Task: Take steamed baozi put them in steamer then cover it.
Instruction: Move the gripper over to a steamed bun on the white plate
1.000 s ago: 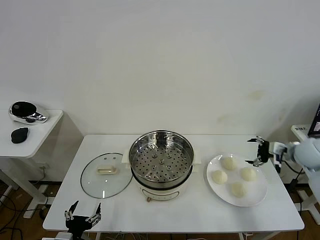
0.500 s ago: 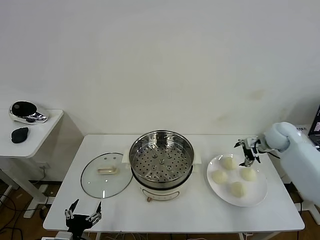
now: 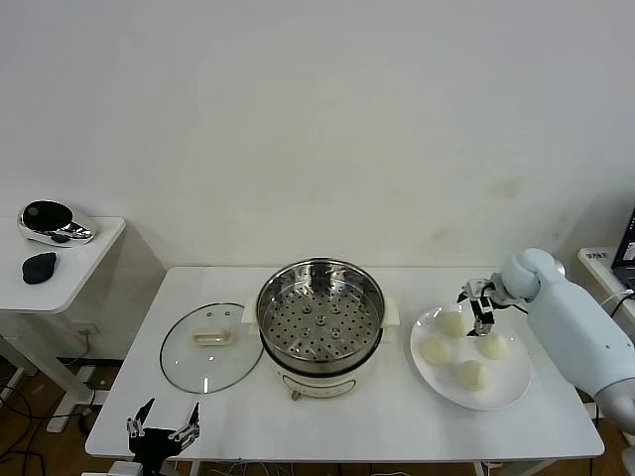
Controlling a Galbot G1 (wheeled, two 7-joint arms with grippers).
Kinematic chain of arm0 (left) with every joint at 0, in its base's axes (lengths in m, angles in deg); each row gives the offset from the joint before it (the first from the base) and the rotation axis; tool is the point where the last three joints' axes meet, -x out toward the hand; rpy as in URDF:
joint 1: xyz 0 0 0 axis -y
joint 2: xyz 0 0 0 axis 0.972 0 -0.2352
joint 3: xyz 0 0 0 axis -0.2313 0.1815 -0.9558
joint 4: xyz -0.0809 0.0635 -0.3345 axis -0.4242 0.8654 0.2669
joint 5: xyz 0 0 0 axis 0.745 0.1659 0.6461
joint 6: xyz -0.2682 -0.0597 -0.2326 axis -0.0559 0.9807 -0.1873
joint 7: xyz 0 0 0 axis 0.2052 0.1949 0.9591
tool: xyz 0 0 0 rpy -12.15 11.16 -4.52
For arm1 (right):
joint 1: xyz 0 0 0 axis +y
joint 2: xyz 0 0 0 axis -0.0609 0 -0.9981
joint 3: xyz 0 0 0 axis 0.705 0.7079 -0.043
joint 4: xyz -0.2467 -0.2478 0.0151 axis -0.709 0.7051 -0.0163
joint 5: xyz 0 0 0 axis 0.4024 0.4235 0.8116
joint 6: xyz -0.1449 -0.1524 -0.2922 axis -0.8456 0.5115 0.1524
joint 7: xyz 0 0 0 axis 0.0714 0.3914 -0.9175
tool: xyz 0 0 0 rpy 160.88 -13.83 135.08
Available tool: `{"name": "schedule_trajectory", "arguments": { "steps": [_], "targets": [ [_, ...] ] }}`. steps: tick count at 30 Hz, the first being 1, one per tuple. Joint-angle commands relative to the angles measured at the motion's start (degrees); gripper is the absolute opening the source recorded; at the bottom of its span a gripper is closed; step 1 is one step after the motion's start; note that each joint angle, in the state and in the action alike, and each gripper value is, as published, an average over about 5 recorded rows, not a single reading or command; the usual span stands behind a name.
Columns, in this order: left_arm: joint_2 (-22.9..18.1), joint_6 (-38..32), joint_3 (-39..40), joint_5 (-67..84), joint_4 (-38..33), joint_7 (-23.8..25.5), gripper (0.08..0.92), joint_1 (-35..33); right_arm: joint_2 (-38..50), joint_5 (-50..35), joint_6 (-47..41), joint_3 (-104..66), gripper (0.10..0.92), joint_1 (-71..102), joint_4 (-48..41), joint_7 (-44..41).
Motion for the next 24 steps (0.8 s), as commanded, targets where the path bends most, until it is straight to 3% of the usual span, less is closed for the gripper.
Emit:
{"name": "schedule_trajectory", "arguments": {
  "steps": [1,15,24],
  "targets": [
    [-0.02,0.03,0.03,-0.03,0.11,0.02,0.823,0.00,-1.78,1.22,0.29,0.68,0.823,-0.89,-3.43,1.14],
    [-0.40,0.11,-0.02,0.01,0.71,0.05,0.823,0.38,-3.48,1.58,0.31,0.58,0.810,-1.11,-6.40,2.65],
    [-0.41,0.19,0.02,-0.01,0.86,0.08,0.823,0.64,-3.38,0.81,0.42,0.52,0.604,-1.30,-7.36,2.66]
  ]
}}
